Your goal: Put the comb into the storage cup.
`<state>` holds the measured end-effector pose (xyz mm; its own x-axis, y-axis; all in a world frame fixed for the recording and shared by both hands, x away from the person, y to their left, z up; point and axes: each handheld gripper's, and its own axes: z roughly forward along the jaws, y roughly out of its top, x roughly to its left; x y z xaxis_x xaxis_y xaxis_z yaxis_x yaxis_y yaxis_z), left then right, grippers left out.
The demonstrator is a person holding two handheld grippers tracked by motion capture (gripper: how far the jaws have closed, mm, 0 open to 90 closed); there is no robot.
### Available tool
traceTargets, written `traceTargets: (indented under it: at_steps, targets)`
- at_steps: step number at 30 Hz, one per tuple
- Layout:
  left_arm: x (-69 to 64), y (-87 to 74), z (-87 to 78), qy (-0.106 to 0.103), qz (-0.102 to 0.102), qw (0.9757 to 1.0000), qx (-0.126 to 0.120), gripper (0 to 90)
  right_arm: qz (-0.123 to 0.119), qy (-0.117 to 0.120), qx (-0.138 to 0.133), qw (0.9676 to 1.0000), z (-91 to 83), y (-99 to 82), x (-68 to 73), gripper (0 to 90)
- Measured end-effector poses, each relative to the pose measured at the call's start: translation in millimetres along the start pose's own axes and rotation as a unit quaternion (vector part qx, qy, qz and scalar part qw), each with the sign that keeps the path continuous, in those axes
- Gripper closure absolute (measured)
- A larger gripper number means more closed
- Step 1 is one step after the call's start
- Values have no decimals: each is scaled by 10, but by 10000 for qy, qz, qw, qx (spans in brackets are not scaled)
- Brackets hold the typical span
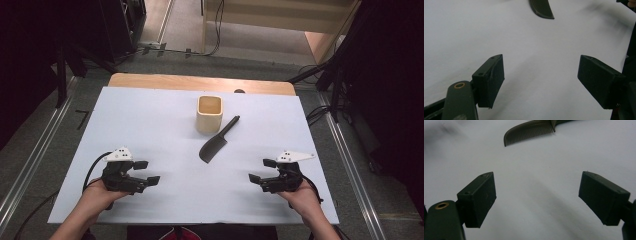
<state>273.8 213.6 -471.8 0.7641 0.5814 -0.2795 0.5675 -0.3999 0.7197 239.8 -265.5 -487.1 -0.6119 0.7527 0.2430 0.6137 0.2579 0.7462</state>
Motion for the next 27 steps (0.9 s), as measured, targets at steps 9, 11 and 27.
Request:
traceTargets:
  at_steps: [9, 11, 27]
  targets:
    - [11, 3, 1, 13, -6, 10000, 21, 224, 138, 72, -9, 9999, 13, 13, -2, 127]
    - [13, 3, 3, 17, -10, 10000, 26, 224, 103, 48, -21, 9999, 11, 16, -4, 132]
    - [17, 3, 4, 28, -23, 10000, 26, 225, 76, 15, -53, 10000, 5, 19, 3, 132]
